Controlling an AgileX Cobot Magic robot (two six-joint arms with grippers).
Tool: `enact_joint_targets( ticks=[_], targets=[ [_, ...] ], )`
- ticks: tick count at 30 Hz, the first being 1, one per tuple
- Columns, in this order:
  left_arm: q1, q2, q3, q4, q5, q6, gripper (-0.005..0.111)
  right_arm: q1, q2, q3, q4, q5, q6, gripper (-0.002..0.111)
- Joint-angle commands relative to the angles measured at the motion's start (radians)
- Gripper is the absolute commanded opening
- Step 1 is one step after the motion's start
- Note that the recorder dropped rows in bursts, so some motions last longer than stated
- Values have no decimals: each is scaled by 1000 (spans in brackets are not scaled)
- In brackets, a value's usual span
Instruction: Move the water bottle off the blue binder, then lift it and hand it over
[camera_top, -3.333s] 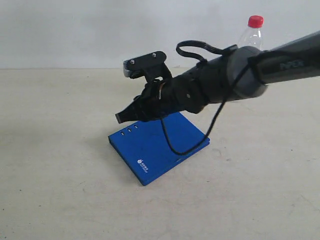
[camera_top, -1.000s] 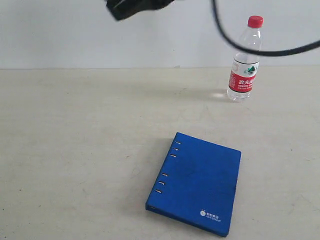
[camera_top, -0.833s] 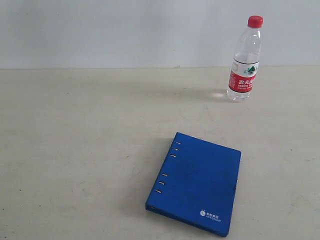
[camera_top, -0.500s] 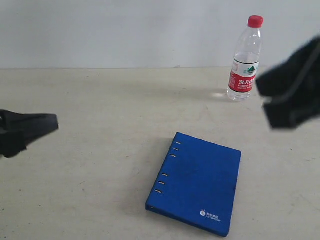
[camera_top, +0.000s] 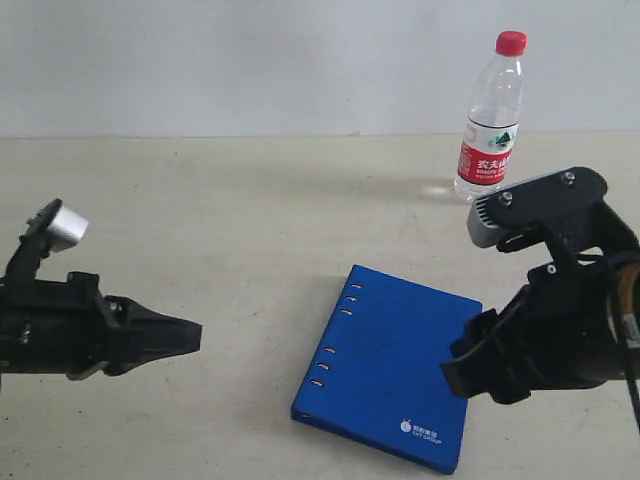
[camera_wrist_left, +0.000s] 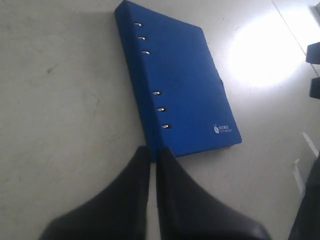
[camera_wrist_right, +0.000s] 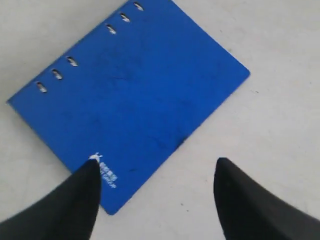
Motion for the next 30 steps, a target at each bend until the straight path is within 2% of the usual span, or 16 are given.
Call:
enact_joint_targets(
  ticks=[1, 4, 7, 9, 11, 14, 17, 19, 21, 24, 30],
  targets=[
    [-70, 117, -79, -11, 48, 14, 4, -5, 103, 4, -307, -5, 379, 48],
    [-146, 226, -155, -11, 48, 34, 4, -72, 182, 4, -348, -7, 445, 42],
    [-160, 285, -215, -11, 44, 59, 4, -124, 208, 4, -345, -15, 426, 42],
    [-157, 350, -283, -11, 5, 59, 4, -187, 233, 4, -322, -88, 395, 42],
    [-157, 387, -318, -11, -26, 59, 4, -230, 266, 4, -237, -157, 282, 42],
    [-157, 441, -359, -11, 10, 59, 4, -282, 373, -12, 62, -210, -46, 42],
    [-157, 464, -379, -11, 62, 59, 6, -282, 458, -70, 250, -154, -269, 42],
    [-157, 470, -383, -11, 90, 59, 13, -282, 502, -106, 371, -119, -424, 47],
    [-157, 470, -383, -11, 96, 59, 31, -282, 532, -153, 476, -60, -540, 58],
    [-157, 480, -383, -11, 96, 59, 54, -280, 528, -174, 558, -57, -621, 53],
    [-157, 480, -383, -11, 32, 59, 57, -280, 528, -174, 878, 0, -892, 34]
  ],
)
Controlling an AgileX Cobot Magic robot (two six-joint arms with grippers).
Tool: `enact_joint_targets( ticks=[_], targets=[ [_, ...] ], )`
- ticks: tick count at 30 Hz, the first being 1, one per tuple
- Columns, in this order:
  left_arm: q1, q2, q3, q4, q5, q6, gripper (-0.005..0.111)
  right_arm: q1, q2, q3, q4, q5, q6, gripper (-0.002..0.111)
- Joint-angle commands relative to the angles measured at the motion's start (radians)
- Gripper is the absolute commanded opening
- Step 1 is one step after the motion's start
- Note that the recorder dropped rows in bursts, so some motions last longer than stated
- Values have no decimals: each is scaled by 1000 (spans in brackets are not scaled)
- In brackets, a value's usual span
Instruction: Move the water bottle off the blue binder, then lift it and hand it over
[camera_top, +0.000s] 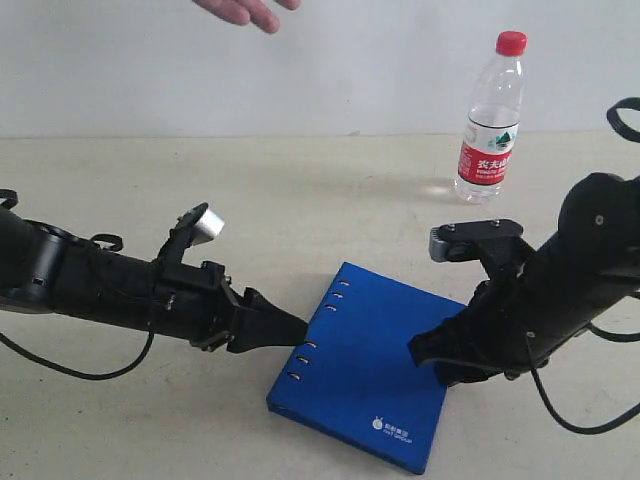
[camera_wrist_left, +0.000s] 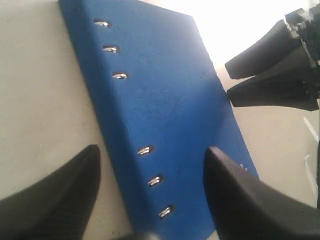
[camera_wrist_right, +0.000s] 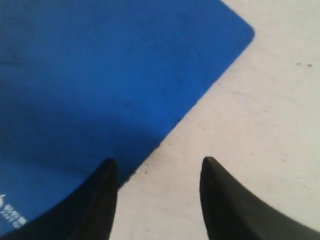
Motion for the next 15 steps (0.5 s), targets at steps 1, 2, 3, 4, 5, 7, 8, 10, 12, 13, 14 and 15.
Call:
enact_joint_targets(
  ticks=[1, 2, 3, 4, 5, 7, 8, 10, 12, 13, 14, 15],
  targets=[
    [-4, 1, -5, -3, -66, 7, 57, -2, 0, -4, 288, 60, -258, 29],
    [-4, 1, -5, -3, -89, 7, 57, -2, 0, -4, 337, 80, -309, 26],
    [-4, 1, -5, -3, -104, 7, 57, -2, 0, -4, 379, 95, -365, 23],
    [-4, 1, -5, -3, -111, 7, 57, -2, 0, -4, 423, 114, -404, 20],
    [-4, 1, -5, -3, -113, 7, 57, -2, 0, -10, 428, 128, -420, 17],
    [-4, 1, -5, -3, -111, 7, 57, -2, -7, -27, 428, 159, -441, 10],
    [-4, 1, -5, -3, -109, 7, 57, -2, -14, -36, 428, 173, -455, 6],
    [-4, 1, -5, -3, -109, 7, 57, -2, -56, -72, 430, 213, -508, 0],
    [-3, 1, -5, -3, -109, 7, 57, -2, -129, -115, 442, 223, -510, 0],
    [-3, 1, -5, -3, -109, 7, 57, -2, -179, -143, 448, 211, -510, 0],
    [1, -1, -5, -3, -113, 7, 57, -2, -224, -172, 457, 195, -510, 0],
    [8, -3, -5, -3, -113, 7, 57, -2, -287, -197, 471, 167, -510, 0]
  ],
)
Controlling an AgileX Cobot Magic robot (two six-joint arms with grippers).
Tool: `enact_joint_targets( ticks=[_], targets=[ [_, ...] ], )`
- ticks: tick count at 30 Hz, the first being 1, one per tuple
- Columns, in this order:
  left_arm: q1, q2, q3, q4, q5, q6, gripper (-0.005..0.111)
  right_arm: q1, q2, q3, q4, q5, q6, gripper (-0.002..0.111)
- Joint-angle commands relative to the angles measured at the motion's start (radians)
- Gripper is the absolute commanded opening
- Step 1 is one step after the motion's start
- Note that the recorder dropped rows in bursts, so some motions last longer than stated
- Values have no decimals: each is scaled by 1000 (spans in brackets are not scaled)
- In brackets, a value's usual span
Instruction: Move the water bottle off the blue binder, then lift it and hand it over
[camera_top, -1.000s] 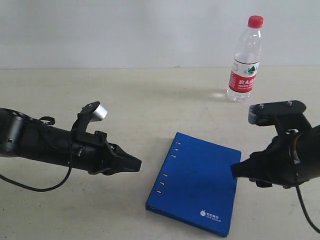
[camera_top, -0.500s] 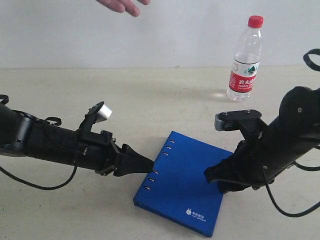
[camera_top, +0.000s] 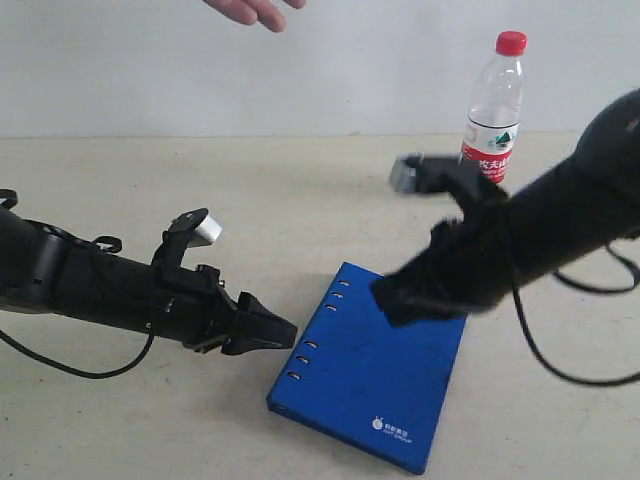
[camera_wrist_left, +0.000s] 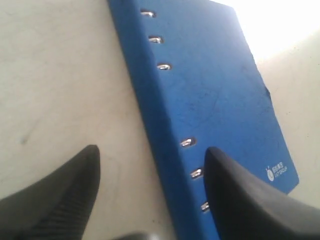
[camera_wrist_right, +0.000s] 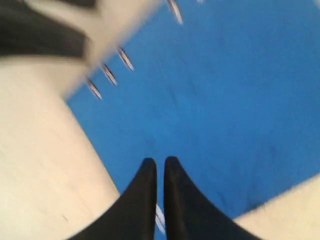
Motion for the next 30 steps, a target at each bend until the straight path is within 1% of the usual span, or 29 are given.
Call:
enact_joint_targets(
  ticks=[1, 4, 6, 8, 10, 13, 14, 15, 16, 17, 18, 19, 20, 21, 22, 23, 25, 26, 27, 28, 30],
  targets=[
    [14, -5, -5, -3, -4, 10, 57, -2, -252, -118, 43, -73, -24, 0],
    [41, -12, -5, -3, -2, 10, 57, -2, -479, -133, 40, -160, -62, 0],
    [62, -19, -5, -3, -2, 7, 57, -2, -647, -112, 15, -164, -115, 0],
    [78, -26, -3, -3, 3, 7, 57, -2, -813, -59, -33, -146, -134, 0],
    [80, -32, -3, -3, 15, 7, 57, -2, -957, 14, -43, -137, -122, 0],
    [80, -32, -3, -3, 34, 7, 57, -2, -1164, 163, -43, -137, 23, 0],
    [78, -32, -3, -3, 36, 7, 57, -2, -1270, 247, -43, -137, 114, 0],
    [78, -32, -3, -3, 36, 7, 57, -2, -1317, 311, -43, -141, 165, 0],
    [78, -32, -3, -3, 36, 7, 57, -2, -1380, 410, -45, -169, 228, 0],
    [78, -32, -3, -3, 36, 7, 57, -2, -1396, 468, -47, -199, 252, 0],
    [78, -32, -3, -3, 36, 7, 57, -2, -1398, 587, -47, -278, 227, 0],
    [78, -32, -3, -3, 36, 7, 57, -2, -1387, 648, -49, -348, 206, 0],
    [78, -32, -3, -3, 36, 7, 57, -2, -1365, 746, 27, -490, 226, 5],
    [78, -32, -3, -3, 36, 7, 57, -2, -1331, 809, 130, -655, 233, 15],
    [78, -32, -3, -3, 36, 7, 57, -2, -1317, 832, 163, -701, 233, 21],
    [78, -32, -3, -3, 36, 7, 57, -2, -1302, 835, 201, -734, 254, 29],
    [78, -32, -3, -3, 49, 6, 57, -2, -1270, 835, 235, -724, 336, 49],
    [78, -32, -3, -3, 80, -12, 57, -2, -1236, 835, 235, -681, 430, 66],
    [78, -32, -3, -3, 102, -19, 57, -2, -1203, 835, 235, -653, 447, 68],
    [74, -32, -3, -3, 131, -29, 57, -2, -1141, 835, 235, -632, 473, 64],
    [65, -32, -3, -2, 127, -44, 57, -2, -1071, 835, 237, -639, 504, 56]
  ],
)
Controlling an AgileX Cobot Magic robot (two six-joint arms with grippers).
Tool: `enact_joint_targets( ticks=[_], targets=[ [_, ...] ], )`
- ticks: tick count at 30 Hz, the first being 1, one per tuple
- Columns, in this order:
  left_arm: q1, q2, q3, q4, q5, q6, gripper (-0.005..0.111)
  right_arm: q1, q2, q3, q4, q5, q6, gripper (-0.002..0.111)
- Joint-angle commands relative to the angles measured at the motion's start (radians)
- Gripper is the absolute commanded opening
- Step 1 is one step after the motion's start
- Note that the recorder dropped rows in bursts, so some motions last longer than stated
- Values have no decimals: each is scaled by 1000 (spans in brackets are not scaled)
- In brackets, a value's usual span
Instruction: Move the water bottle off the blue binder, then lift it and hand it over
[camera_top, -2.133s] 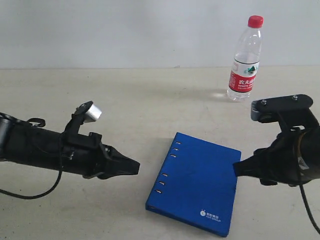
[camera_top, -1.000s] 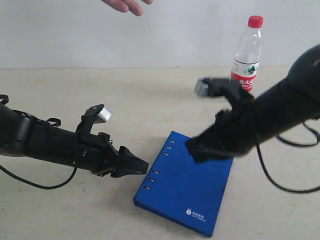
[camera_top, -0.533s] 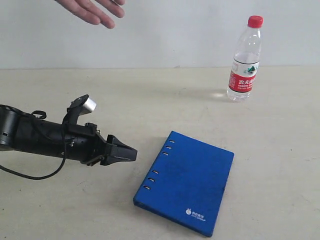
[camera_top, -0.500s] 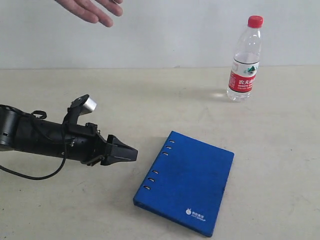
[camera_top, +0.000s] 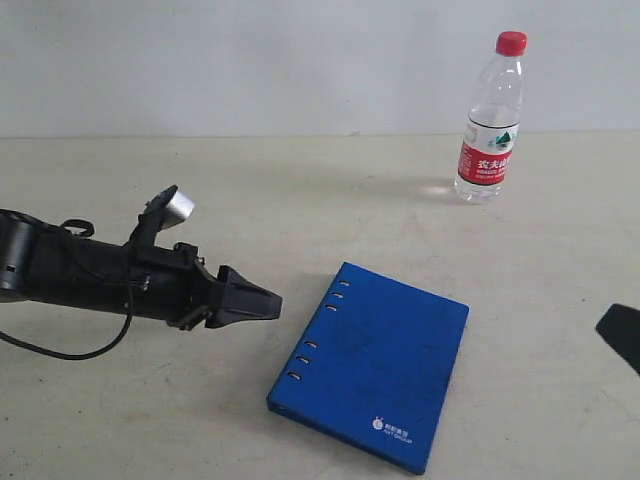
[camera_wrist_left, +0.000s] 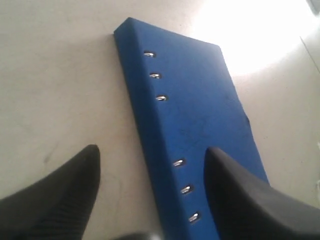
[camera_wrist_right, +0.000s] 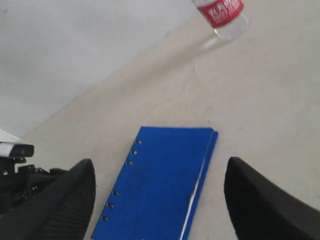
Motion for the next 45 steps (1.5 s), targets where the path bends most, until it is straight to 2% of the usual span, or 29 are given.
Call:
enact_joint_targets(
  ticks=[1, 2, 3, 7, 11, 13, 18, 22, 30, 35, 40, 45],
  targets=[
    [-20, -9, -3, 7, 33, -32, 57, -2, 162, 6, 4, 11, 68, 50],
    [-37, -9, -3, 12, 33, -32, 57, -2, 234, -3, 4, 29, 56, 41],
    [-45, -9, -3, 12, 33, -32, 57, -2, 267, -14, 4, 40, 50, 38],
    [-85, -9, -3, 12, -2, -32, 57, -2, 411, -85, 2, 113, -27, 37],
    [-117, -9, -3, 12, -104, -32, 57, -2, 576, -168, 0, 154, -106, 37],
    [-119, -9, -3, 12, -117, -32, 57, -2, 647, -198, 0, 161, -128, 40],
    [-119, -9, -5, 12, -115, -32, 57, -2, 865, -270, 0, 164, -154, 56],
    [-119, -9, -5, 12, -110, -32, 57, -2, 996, -347, 0, 136, -191, 54],
    [-119, -9, -5, 3, -106, -32, 57, -2, 1139, -466, 4, 146, -209, 31],
    [-119, -9, -5, 3, -106, -32, 57, -2, 1225, -507, 4, 159, -189, 34],
    [-119, -9, -5, 3, -106, -32, 57, -2, 1261, -536, 4, 162, -198, 34],
    [-119, -9, -5, 3, -106, -32, 57, -2, 1260, -534, -1, 96, -310, 34]
  ],
)
